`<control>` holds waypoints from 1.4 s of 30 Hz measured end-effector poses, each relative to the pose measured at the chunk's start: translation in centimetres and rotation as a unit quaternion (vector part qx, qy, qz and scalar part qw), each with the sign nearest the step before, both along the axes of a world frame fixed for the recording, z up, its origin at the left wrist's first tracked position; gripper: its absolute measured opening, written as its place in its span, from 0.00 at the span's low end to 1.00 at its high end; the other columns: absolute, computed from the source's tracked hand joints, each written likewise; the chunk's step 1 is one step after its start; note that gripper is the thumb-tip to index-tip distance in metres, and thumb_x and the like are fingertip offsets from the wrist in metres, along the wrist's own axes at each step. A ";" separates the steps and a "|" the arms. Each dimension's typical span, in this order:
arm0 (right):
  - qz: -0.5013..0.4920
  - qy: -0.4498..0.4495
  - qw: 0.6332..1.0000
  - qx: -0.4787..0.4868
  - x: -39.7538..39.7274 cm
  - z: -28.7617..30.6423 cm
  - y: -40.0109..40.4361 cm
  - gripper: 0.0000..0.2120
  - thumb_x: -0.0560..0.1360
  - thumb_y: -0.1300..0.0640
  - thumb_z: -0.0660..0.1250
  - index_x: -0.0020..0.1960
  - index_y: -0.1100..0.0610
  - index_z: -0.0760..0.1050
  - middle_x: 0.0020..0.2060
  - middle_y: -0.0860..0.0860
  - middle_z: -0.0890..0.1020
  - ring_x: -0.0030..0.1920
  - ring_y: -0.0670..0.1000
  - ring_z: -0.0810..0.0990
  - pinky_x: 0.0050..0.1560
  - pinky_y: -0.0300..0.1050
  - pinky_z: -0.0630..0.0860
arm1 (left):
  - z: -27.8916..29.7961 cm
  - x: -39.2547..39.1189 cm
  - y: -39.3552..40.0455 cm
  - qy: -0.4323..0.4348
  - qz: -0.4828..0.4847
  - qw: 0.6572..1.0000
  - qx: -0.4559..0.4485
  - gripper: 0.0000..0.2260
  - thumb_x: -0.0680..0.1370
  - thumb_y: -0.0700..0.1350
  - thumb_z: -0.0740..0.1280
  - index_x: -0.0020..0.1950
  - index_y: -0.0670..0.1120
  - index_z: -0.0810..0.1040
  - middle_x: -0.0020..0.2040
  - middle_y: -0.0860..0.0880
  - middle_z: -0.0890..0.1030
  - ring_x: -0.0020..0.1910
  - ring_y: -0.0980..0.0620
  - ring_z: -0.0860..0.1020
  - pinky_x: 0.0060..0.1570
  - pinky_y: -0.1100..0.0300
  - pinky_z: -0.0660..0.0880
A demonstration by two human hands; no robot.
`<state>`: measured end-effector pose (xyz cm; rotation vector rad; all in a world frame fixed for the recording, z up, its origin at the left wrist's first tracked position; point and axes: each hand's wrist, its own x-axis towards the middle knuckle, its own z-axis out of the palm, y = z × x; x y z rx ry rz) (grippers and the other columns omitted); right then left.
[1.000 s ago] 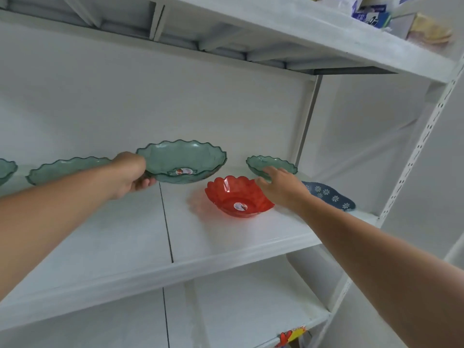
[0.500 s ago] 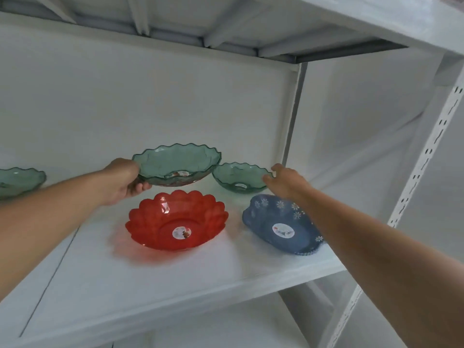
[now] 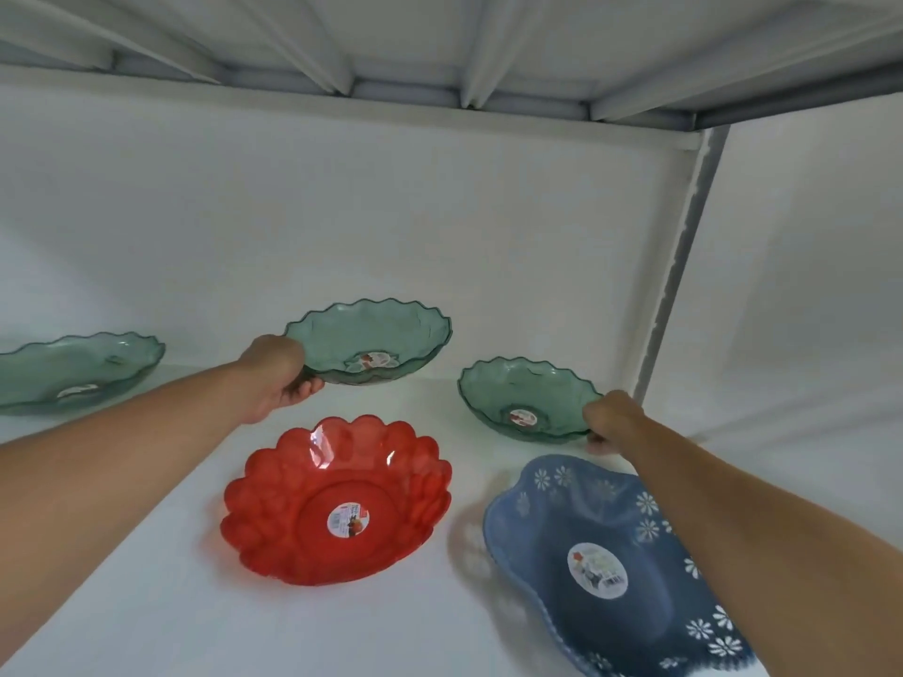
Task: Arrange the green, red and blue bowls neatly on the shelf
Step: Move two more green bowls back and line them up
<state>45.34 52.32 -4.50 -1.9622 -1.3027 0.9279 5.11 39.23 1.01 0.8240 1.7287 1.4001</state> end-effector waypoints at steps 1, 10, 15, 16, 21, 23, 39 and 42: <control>-0.001 0.037 0.999 -0.007 -0.2 -0.1 0.2 0.08 0.82 0.66 0.66 0.58 0.70 0.79 0.54 0.67 0.85 0.47 0.66 0.88 0.51 0.62 0.87 | 0.0 -0.1 0.1 -0.003 0.002 1.000 0.000 0.14 0.86 0.35 0.54 0.56 0.35 0.79 0.40 0.39 0.80 0.17 0.56 0.75 0.18 0.68 0.72; 0.051 0.136 0.986 0.078 -2.9 2.0 0.0 0.11 0.84 0.68 0.61 0.59 0.68 0.81 0.52 0.65 0.87 0.42 0.64 0.86 0.52 0.61 0.87 | 0.8 -3.0 -0.7 -0.006 0.063 0.998 0.010 0.13 0.85 0.35 0.56 0.52 0.36 0.81 0.38 0.39 0.81 0.17 0.55 0.76 0.18 0.68 0.72; 0.053 0.167 0.979 0.103 -6.0 2.3 0.0 0.10 0.83 0.68 0.61 0.59 0.67 0.79 0.51 0.63 0.86 0.33 0.62 0.86 0.35 0.53 0.88 | 0.4 -5.6 -3.1 -0.005 0.162 0.987 0.021 0.14 0.82 0.33 0.54 0.48 0.37 0.79 0.26 0.44 0.82 0.17 0.53 0.77 0.16 0.65 0.71; 0.058 0.167 0.979 0.106 -6.9 2.5 -0.3 0.10 0.82 0.68 0.61 0.59 0.66 0.79 0.51 0.63 0.86 0.32 0.61 0.85 0.33 0.52 0.87 | 0.1 -6.4 -3.8 -0.007 0.172 0.985 0.025 0.14 0.82 0.33 0.53 0.49 0.38 0.78 0.25 0.44 0.81 0.17 0.53 0.77 0.16 0.65 0.71; 0.091 0.176 0.973 0.118 -12.6 3.7 -3.7 0.09 0.82 0.68 0.60 0.56 0.66 0.78 0.50 0.62 0.86 0.32 0.61 0.85 0.34 0.55 0.88 | 0.0 -11.1 -8.4 -0.003 0.185 0.981 0.048 0.12 0.84 0.36 0.56 0.60 0.39 0.79 0.40 0.42 0.82 0.18 0.54 0.77 0.17 0.66 0.71; 0.099 0.176 0.972 0.117 -15.1 4.0 -5.4 0.10 0.82 0.68 0.59 0.59 0.67 0.78 0.51 0.63 0.86 0.34 0.63 0.86 0.43 0.60 0.89 | 0.2 -13.3 -10.4 0.006 0.184 0.982 0.051 0.12 0.84 0.35 0.57 0.61 0.39 0.79 0.42 0.42 0.82 0.18 0.54 0.77 0.17 0.66 0.71; 0.034 0.138 0.983 0.117 -37.8 2.3 -17.2 0.09 0.78 0.67 0.57 0.51 0.64 0.75 0.48 0.62 0.85 0.25 0.61 0.85 0.33 0.56 0.87 | -2.1 -36.9 -23.3 0.011 0.188 0.981 0.048 0.17 0.85 0.34 0.53 0.67 0.35 0.76 0.47 0.37 0.83 0.23 0.50 0.80 0.19 0.65 0.73; 0.046 0.133 0.983 0.116 -40.1 2.5 -18.0 0.10 0.77 0.67 0.56 0.52 0.65 0.75 0.48 0.63 0.86 0.27 0.61 0.85 0.45 0.62 0.88 | -2.2 -39.4 -23.8 0.015 0.193 0.980 0.037 0.17 0.84 0.34 0.53 0.69 0.35 0.76 0.57 0.33 0.84 0.30 0.46 0.81 0.18 0.65 0.74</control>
